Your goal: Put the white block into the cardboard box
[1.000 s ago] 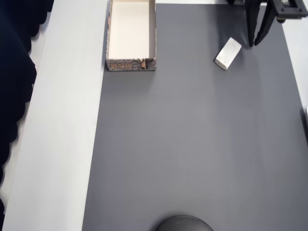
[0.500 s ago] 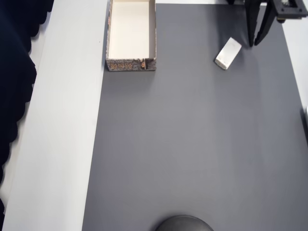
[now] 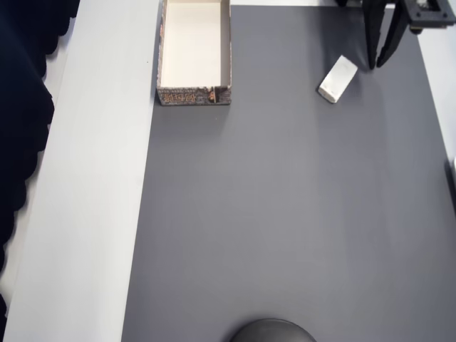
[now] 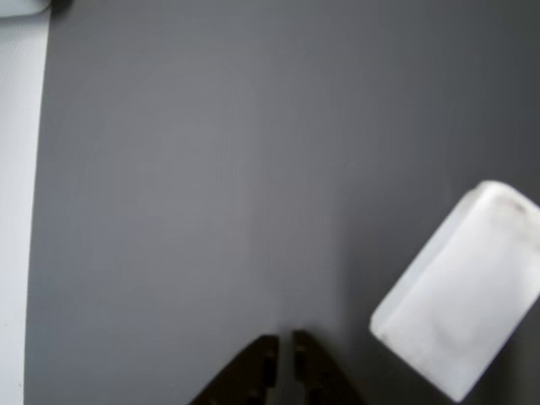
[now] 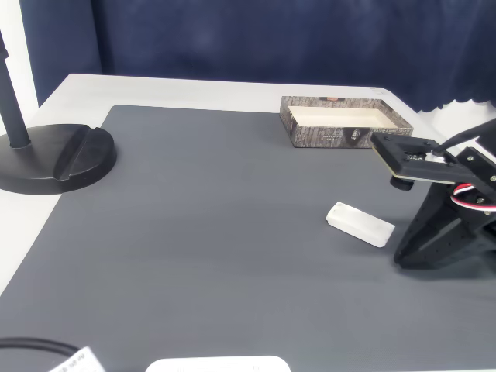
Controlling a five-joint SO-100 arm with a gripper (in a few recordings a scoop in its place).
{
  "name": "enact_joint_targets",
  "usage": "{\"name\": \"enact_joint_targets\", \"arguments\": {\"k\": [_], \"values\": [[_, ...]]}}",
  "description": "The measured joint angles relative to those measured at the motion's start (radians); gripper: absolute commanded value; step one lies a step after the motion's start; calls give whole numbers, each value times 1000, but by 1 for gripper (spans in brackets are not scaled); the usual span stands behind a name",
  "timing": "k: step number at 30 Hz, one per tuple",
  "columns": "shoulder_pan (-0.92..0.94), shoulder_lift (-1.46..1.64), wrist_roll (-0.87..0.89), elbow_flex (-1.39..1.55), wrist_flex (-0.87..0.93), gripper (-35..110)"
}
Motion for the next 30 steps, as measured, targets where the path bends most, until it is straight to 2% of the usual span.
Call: {"name": "enact_joint_targets", "arguments": {"k": [24,30], "values": [[0,0,-3,0,0,-2],[-14,0,-110,-2,-5,-2]]}}
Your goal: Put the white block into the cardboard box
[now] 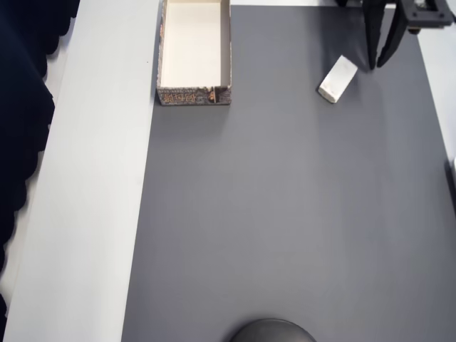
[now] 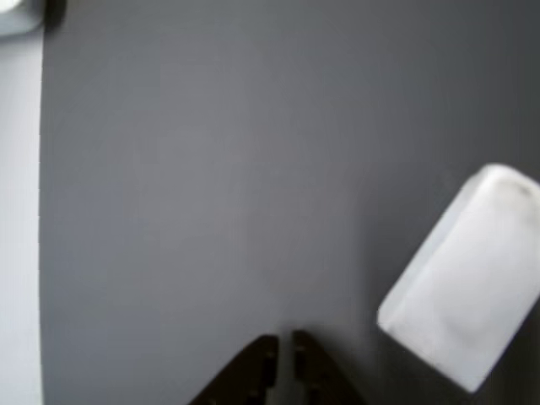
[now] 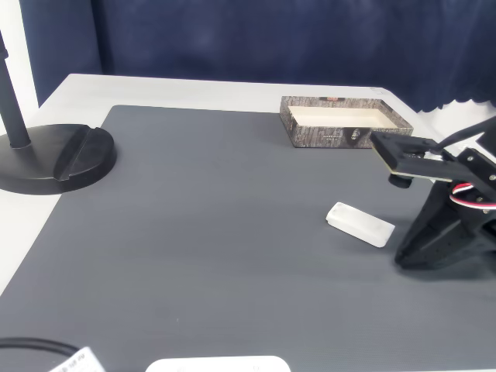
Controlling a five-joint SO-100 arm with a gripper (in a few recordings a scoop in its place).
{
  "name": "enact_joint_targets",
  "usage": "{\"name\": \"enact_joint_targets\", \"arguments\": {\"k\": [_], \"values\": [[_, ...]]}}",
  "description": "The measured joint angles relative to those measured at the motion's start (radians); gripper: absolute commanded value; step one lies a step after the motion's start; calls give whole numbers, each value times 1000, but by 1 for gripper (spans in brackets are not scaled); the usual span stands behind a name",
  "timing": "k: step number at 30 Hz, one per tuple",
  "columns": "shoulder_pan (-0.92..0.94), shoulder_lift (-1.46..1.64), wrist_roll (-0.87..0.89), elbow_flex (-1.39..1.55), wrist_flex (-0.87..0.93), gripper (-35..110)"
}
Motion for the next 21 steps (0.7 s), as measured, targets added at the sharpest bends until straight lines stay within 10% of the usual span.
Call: {"name": "enact_joint_targets", "arguments": {"k": [21], "values": [[94,-710,86,-528,48,-2]]}}
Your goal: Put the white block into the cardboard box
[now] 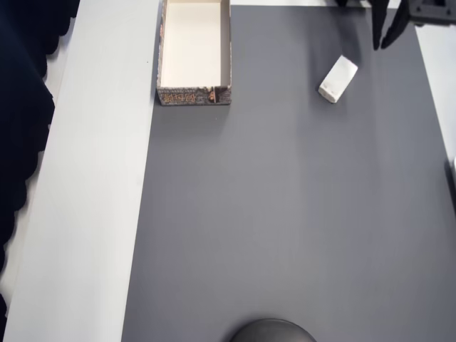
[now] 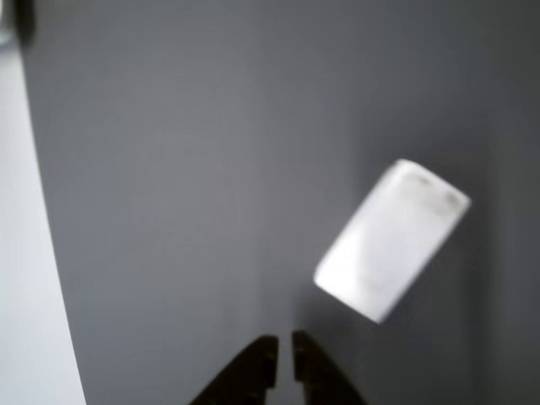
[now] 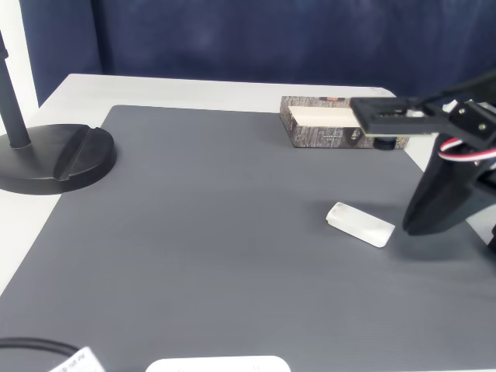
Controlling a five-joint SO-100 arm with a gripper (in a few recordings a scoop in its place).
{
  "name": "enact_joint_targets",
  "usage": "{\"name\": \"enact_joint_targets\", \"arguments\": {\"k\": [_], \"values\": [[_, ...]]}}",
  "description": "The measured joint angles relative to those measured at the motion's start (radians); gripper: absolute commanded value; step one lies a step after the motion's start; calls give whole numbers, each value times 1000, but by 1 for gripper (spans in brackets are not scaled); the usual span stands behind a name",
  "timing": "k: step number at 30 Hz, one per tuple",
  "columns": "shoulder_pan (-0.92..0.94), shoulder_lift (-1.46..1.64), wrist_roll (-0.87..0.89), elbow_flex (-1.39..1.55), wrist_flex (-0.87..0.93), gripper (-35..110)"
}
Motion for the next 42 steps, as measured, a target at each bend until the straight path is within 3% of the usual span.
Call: {"name": "enact_joint_targets", "arguments": {"k": [23,42], "values": [[160,-259,8,-161,60,-2],[189,-440,-129,-225,5,-2]]}}
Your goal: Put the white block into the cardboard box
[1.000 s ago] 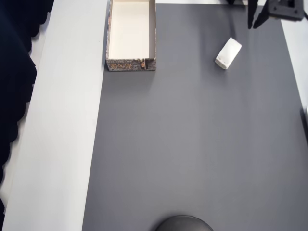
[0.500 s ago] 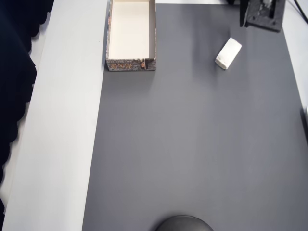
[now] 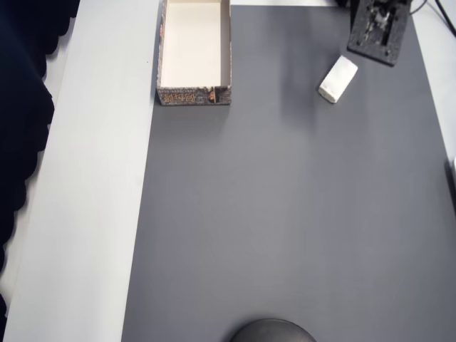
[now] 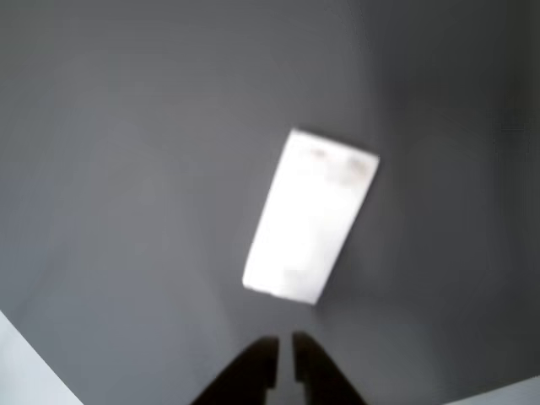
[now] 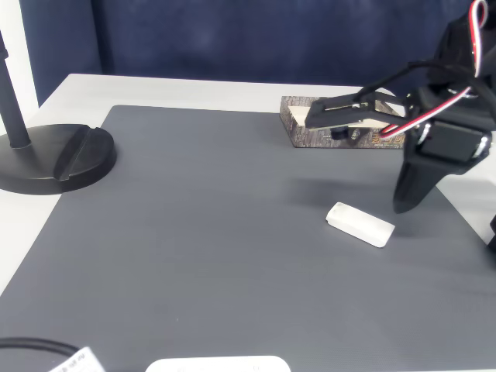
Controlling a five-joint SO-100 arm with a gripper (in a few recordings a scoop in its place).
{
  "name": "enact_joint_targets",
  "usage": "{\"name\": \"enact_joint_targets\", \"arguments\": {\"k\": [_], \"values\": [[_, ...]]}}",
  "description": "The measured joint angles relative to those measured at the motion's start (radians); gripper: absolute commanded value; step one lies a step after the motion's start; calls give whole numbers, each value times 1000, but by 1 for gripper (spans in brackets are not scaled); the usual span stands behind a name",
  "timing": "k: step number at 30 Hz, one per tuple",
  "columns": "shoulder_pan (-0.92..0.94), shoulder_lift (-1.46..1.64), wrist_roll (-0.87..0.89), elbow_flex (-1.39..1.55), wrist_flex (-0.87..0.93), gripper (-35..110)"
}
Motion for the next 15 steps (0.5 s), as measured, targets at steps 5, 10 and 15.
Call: {"name": "enact_joint_targets", "arguments": {"k": [5,10,15], "values": [[14,-9,-196,-3,-9,-2],[18,-18,-345,-5,-20,-2],[37,-64,-383,-57,-21,-2]]}}
